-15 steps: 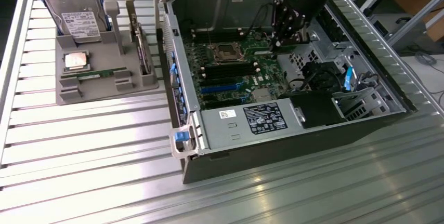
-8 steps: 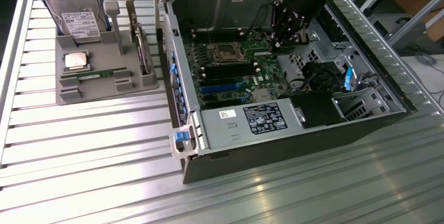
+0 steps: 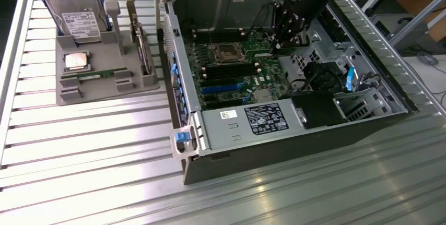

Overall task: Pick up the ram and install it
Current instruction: 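Insert the ram into the slot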

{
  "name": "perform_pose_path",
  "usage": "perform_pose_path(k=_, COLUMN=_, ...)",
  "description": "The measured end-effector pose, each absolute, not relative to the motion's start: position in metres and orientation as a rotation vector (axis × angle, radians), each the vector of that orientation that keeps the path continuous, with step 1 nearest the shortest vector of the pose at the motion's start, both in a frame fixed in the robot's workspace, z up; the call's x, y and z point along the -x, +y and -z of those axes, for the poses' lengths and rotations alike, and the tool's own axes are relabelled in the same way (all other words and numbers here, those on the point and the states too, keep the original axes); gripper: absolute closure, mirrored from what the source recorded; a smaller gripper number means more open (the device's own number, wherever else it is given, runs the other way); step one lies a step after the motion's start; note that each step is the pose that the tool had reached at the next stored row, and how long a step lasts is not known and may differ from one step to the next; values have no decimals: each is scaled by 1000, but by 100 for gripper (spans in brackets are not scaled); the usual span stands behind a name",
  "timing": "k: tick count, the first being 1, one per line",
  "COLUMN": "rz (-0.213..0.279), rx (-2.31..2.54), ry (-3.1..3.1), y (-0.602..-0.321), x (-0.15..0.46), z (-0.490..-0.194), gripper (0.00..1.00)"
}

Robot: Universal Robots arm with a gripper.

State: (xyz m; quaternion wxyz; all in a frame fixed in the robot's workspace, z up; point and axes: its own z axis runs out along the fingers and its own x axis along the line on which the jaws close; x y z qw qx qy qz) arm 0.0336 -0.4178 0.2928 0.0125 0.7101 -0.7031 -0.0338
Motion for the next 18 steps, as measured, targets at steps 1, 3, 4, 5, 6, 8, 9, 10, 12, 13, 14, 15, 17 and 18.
perform_pose_path(k=1, rz=106, rx=-2213, ry=-2192, y=-418, x=-33, z=-292, gripper=87)
perform_pose_path(k=3, rz=106, rx=-2213, ry=-2192, y=-418, x=-33, z=-291, gripper=87)
perform_pose_path(k=4, rz=106, rx=-2213, ry=-2192, y=-418, x=-33, z=-290, gripper=87)
perform_pose_path(k=5, rz=106, rx=-2213, ry=-2192, y=-418, x=-33, z=-289, gripper=87)
perform_pose_path(k=6, rz=105, rx=-2213, ry=-2192, y=-418, x=-32, z=-288, gripper=87)
perform_pose_path(k=8, rz=106, rx=-2213, ry=-2192, y=-418, x=-29, z=-286, gripper=87)
perform_pose_path(k=9, rz=105, rx=-2213, ry=-2191, y=-418, x=-27, z=-285, gripper=87)
perform_pose_path(k=10, rz=105, rx=-2213, ry=-2191, y=-418, x=-26, z=-285, gripper=87)
perform_pose_path(k=12, rz=105, rx=-2213, ry=-2191, y=-418, x=-23, z=-283, gripper=87)
perform_pose_path(k=13, rz=105, rx=-2213, ry=-2191, y=-418, x=-18, z=-282, gripper=87)
perform_pose_path(k=14, rz=105, rx=-2213, ry=-2191, y=-418, x=-16, z=-281, gripper=87)
perform_pose_path(k=15, rz=105, rx=-2213, ry=-2191, y=-418, x=-14, z=-280, gripper=87)
perform_pose_path(k=17, rz=105, rx=-2213, ry=-2191, y=-418, x=-10, z=-279, gripper=87)
perform_pose_path(k=18, rz=105, rx=-2213, ry=-2191, y=-418, x=-8, z=-278, gripper=87)
